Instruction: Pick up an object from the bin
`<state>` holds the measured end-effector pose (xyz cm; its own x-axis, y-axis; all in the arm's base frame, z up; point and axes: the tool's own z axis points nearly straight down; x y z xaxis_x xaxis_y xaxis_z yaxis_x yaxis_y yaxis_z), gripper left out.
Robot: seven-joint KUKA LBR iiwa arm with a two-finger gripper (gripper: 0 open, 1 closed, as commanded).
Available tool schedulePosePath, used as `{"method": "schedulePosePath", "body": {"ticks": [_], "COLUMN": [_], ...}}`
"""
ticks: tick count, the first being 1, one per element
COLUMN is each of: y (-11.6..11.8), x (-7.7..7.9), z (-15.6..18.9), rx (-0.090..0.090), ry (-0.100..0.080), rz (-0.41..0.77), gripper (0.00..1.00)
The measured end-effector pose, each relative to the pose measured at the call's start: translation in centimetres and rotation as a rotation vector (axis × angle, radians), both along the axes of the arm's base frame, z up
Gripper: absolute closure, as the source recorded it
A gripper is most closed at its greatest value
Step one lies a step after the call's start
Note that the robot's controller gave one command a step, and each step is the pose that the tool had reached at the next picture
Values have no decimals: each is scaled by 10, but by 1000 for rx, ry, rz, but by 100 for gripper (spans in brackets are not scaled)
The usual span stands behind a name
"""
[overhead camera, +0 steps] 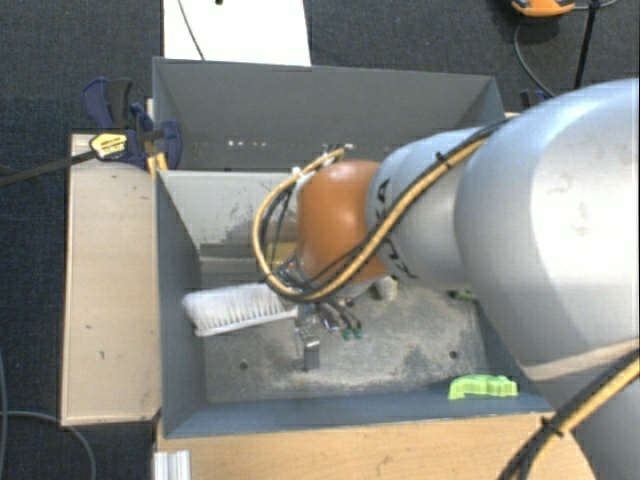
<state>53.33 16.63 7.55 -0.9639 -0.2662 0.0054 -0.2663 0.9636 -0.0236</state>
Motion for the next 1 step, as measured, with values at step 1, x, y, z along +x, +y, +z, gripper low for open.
{"method": "schedulePosePath", "body": {"ticks": [1], "y": [23], "x": [-5], "z": [0], "rx": [28], "ry": [-1], "rz": [181], "gripper": [0]}}
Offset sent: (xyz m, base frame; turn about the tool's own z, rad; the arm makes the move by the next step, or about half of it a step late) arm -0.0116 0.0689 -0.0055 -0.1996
